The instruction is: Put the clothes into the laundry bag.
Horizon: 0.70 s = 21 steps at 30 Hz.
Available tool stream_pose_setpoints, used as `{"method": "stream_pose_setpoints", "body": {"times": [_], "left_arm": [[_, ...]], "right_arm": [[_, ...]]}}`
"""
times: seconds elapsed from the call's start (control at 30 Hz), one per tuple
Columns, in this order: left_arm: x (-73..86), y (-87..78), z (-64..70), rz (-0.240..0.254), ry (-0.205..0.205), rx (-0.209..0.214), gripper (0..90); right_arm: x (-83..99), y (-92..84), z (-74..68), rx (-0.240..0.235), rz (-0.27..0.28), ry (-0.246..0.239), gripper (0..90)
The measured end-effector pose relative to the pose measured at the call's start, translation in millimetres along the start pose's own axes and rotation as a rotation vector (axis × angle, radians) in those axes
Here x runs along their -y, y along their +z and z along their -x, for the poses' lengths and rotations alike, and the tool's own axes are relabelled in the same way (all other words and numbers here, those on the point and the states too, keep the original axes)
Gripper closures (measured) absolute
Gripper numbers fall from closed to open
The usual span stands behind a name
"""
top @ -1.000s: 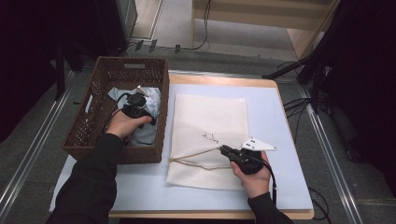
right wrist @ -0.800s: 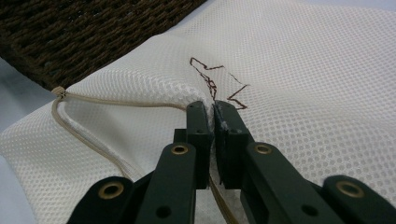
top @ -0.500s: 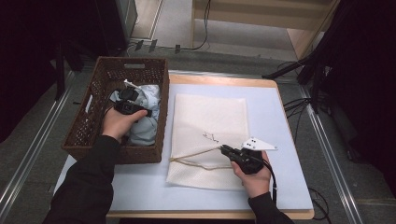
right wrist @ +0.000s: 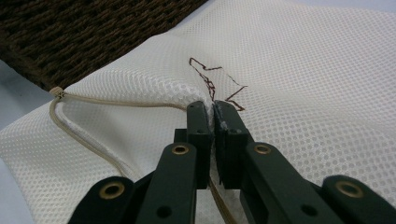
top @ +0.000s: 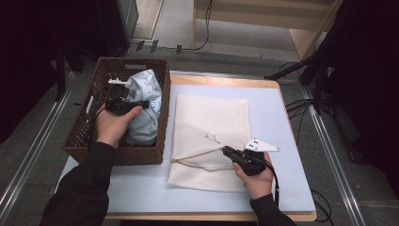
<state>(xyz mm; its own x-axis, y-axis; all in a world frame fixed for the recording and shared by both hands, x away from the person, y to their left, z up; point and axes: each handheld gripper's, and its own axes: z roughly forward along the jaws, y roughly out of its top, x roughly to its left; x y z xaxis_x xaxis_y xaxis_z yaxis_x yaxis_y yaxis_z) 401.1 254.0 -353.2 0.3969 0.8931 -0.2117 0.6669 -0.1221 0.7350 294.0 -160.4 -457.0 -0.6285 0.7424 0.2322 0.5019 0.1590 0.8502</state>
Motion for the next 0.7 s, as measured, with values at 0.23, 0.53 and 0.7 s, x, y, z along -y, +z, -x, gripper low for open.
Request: {"method": "stream_pose_setpoints", "body": {"times": [0.23,0.53,0.7], "left_arm": [[0.9,-14.0,4.4,0.091,0.042,-0.003,69.7],[-0.7,-34.3,7.2,0.212,0.033,0.037,69.8],[-1.3,-42.7,10.1,0.252,0.031,0.044,69.8]], "right_arm": [[0.0,0.1,-0.3,-0.001,0.001,0.0,86.3],[-0.2,0.1,0.1,0.0,0.002,0.0,86.4],[-0.4,-0.1,-0.3,-0.001,0.005,-0.001,86.4]]}}
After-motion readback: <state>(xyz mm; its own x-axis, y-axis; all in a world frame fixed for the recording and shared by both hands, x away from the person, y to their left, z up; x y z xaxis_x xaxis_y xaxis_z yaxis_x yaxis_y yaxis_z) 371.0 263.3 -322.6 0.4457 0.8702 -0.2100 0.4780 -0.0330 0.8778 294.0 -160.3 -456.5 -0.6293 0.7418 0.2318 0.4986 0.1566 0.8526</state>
